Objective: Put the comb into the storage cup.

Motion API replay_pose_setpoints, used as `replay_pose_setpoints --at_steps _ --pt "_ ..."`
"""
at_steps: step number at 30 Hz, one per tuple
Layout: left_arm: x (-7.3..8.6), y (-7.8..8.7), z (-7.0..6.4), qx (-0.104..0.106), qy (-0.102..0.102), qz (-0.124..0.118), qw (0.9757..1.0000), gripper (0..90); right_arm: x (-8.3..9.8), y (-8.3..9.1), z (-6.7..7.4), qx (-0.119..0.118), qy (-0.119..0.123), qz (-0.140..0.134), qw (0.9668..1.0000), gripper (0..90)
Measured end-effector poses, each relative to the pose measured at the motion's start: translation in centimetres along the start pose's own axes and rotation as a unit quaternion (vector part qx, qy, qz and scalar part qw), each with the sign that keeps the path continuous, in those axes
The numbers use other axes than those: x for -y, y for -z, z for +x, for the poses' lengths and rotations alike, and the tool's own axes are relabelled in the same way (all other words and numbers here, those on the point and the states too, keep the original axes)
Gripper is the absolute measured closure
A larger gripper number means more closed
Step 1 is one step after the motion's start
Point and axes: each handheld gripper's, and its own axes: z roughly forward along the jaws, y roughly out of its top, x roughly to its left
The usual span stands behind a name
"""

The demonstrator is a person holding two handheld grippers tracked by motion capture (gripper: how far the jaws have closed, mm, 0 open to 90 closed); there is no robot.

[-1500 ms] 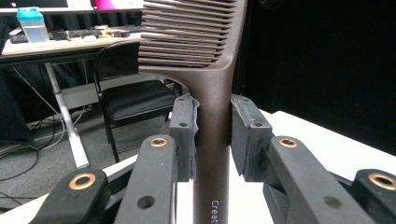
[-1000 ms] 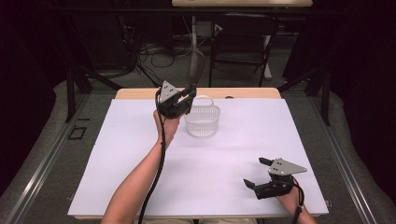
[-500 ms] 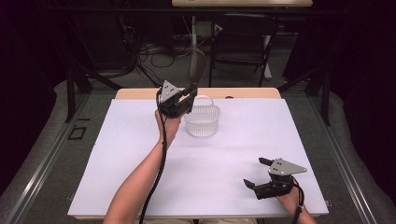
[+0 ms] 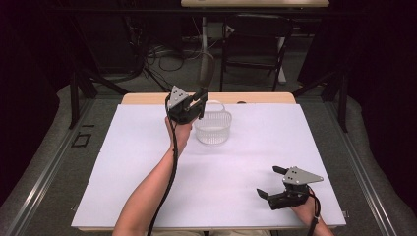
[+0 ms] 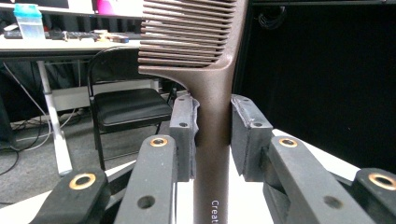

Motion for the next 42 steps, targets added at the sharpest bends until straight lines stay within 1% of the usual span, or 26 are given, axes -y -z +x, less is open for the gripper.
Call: replay_pose_setpoints --at_steps 2,8,15,19,21,23,24,25,27,31,41,42 --pt "0.1 -0.1 0.0 0.004 0.002 0.000 1.0000 72.1 0.0 0.0 -0.1 0.000 0.000 0.001 1.0000 2.7" --pt "0.4 -0.2 0.1 -0.001 0.009 0.000 1.0000 72.1 -0.1 0.0 0.1 -0.001 0.003 0.000 1.0000 2.7" --pt "0.5 -0.3 0.2 0.000 0.010 -0.004 0.9999 72.1 -0.1 0.0 0.1 -0.001 0.004 -0.001 1.0000 2.7" --pt "0.5 -0.4 0.1 -0.001 0.006 -0.007 1.0000 72.1 -0.1 0.0 0.1 0.000 0.002 -0.002 1.0000 2.7" --pt "0.5 -0.5 0.2 -0.004 0.000 -0.004 1.0000 72.1 0.0 0.0 0.0 0.000 0.001 0.000 1.0000 2.7" --pt "0.6 -0.6 0.2 -0.003 -0.002 -0.002 1.0000 72.0 -0.1 0.0 0.0 0.000 0.002 -0.001 1.0000 2.7" --pt "0.7 -0.7 0.2 -0.004 0.001 -0.003 1.0000 72.1 -0.1 0.0 0.0 -0.001 0.002 -0.001 1.0000 2.7" --pt "0.8 -0.7 0.3 -0.006 -0.001 -0.002 1.0000 72.0 -0.1 0.0 0.0 0.000 0.003 -0.001 1.0000 2.7" --pt "0.9 -0.8 0.3 -0.004 0.006 -0.005 1.0000 72.1 -0.1 0.0 0.1 -0.001 0.002 0.000 1.0000 2.7" --pt "1.1 -0.9 0.3 -0.006 0.006 -0.005 0.9999 72.1 -0.1 0.0 0.1 0.000 0.002 -0.002 1.0000 2.7" --pt "1.6 -1.3 0.4 -0.005 0.021 -0.006 0.9998 72.1 0.0 0.0 0.0 0.000 0.001 0.001 1.0000 2.7" --pt "1.7 -1.4 0.4 -0.005 0.020 -0.006 0.9998 72.1 0.0 0.0 0.0 -0.001 0.002 0.001 1.0000 2.7"
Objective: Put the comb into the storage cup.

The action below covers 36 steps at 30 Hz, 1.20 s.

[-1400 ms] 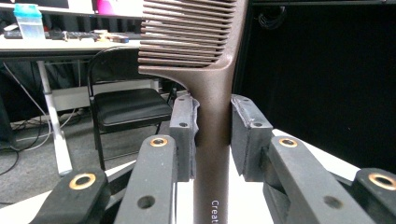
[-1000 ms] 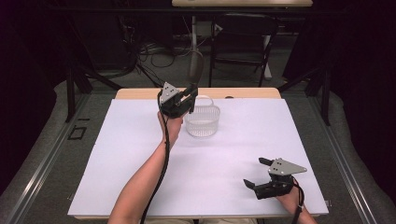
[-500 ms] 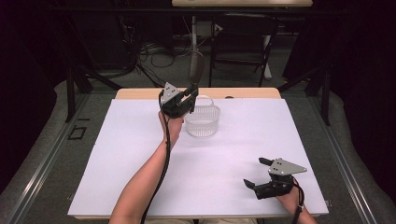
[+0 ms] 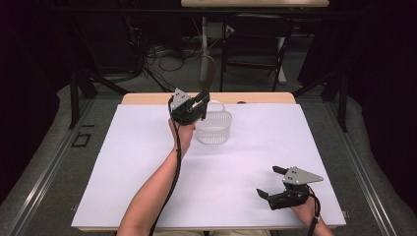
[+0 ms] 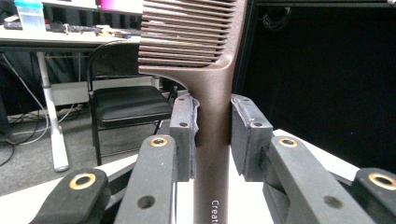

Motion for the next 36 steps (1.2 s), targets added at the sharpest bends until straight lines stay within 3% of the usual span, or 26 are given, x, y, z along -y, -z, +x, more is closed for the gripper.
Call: replay_pose_setpoints --at_steps 10,20,24,36 --pt "0.8 -0.3 -0.2 0.008 -0.018 0.021 0.9996 72.0 0.0 0.1 0.0 0.001 -0.001 -0.003 1.0000 2.7" --pt "1.0 -0.3 -0.3 0.010 -0.019 0.020 0.9996 72.1 0.0 0.1 0.1 0.000 -0.001 -0.003 1.0000 2.7" --pt "1.3 -0.5 -0.5 0.008 -0.029 0.025 0.9992 72.1 0.0 0.0 0.0 -0.001 -0.003 -0.002 1.0000 2.7" --pt "2.0 -0.7 -0.3 0.007 -0.024 0.036 0.9991 72.1 0.0 0.0 0.0 0.000 -0.002 -0.002 1.0000 2.7"
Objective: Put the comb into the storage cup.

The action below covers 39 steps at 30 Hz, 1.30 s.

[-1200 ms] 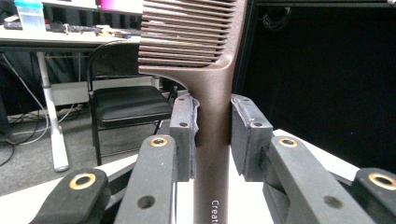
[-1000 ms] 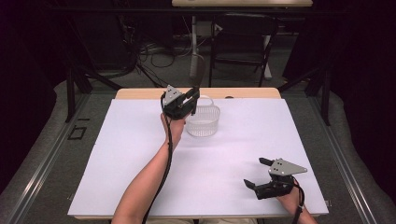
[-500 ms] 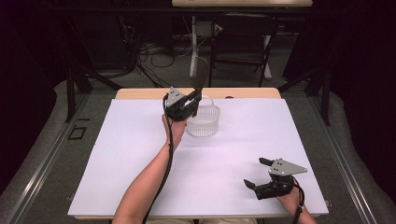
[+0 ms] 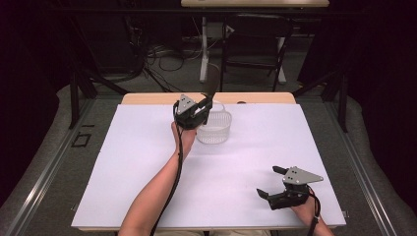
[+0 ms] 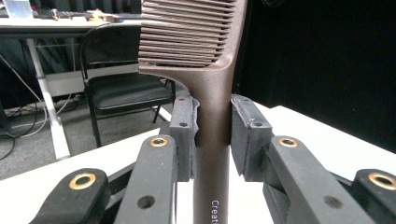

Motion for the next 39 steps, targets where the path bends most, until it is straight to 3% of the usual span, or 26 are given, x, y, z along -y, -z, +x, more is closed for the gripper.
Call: replay_pose_setpoints --at_steps 21,39 --pt "0.9 0.3 0.0 0.008 0.003 0.012 0.9999 71.9 0.0 0.0 0.0 0.000 -0.001 0.000 1.0000 2.8" --pt "1.8 0.2 0.2 0.012 0.005 0.038 0.9992 71.8 0.0 0.0 0.0 0.001 0.000 -0.001 1.0000 2.8"
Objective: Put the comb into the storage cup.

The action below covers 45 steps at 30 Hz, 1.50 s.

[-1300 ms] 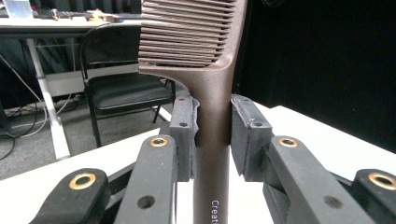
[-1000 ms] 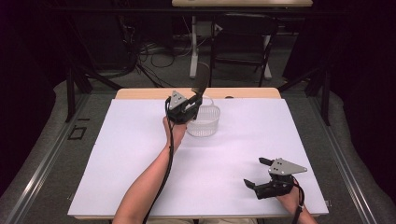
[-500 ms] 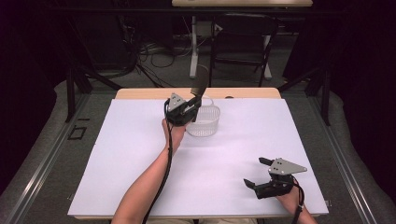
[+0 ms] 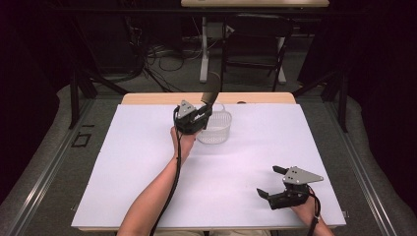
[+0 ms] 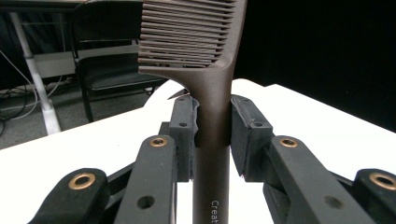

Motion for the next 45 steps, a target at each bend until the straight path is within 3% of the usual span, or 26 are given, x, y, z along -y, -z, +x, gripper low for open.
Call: replay_pose_setpoints --at_steps 20,22,24,29,45 --pt "0.40 -0.05 0.22 0.022 0.003 0.037 0.9991 71.6 -0.05 0.04 0.03 0.001 0.001 -0.001 1.0000 2.8" --pt "0.48 -0.11 0.23 0.021 0.004 0.046 0.9987 71.6 -0.04 0.06 0.02 0.000 0.001 -0.001 1.0000 2.8" --pt "0.51 -0.11 0.34 0.036 0.005 0.054 0.9979 71.6 -0.07 0.03 0.00 0.001 0.001 -0.001 1.0000 2.8" --pt "0.55 -0.18 0.24 0.034 0.002 0.068 0.9971 71.7 -0.10 0.10 0.08 0.000 0.003 -0.001 1.0000 2.8" --pt "0.82 -0.39 0.60 0.056 0.006 0.106 0.9928 71.7 -0.14 0.04 0.08 -0.002 0.003 0.000 1.0000 2.9"
